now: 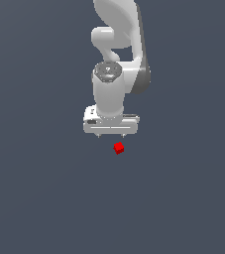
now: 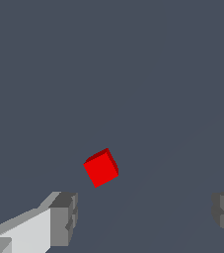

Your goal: Pick up the red cube and move it to a goal position.

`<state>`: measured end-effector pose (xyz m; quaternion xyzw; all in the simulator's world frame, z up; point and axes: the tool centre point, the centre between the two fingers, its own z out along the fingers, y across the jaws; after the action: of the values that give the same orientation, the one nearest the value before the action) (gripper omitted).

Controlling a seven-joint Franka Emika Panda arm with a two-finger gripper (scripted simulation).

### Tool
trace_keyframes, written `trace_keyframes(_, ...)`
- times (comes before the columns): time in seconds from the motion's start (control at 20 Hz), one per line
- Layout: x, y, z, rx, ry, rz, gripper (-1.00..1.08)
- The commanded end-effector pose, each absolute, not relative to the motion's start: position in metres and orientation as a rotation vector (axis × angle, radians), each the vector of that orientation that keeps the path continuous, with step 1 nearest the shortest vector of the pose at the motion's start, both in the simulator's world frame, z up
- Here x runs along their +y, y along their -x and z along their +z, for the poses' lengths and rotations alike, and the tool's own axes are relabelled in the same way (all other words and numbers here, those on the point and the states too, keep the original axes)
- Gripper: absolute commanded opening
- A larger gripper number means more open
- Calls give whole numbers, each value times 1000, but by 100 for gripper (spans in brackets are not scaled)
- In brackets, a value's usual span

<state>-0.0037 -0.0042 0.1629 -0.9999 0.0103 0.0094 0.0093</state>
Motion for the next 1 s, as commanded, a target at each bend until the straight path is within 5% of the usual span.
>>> trace_keyframes(0.0, -4, 4, 163, 32, 3123, 29, 100)
trace_keyframes(0.95, 24, 17, 70, -468, 3097, 10, 100)
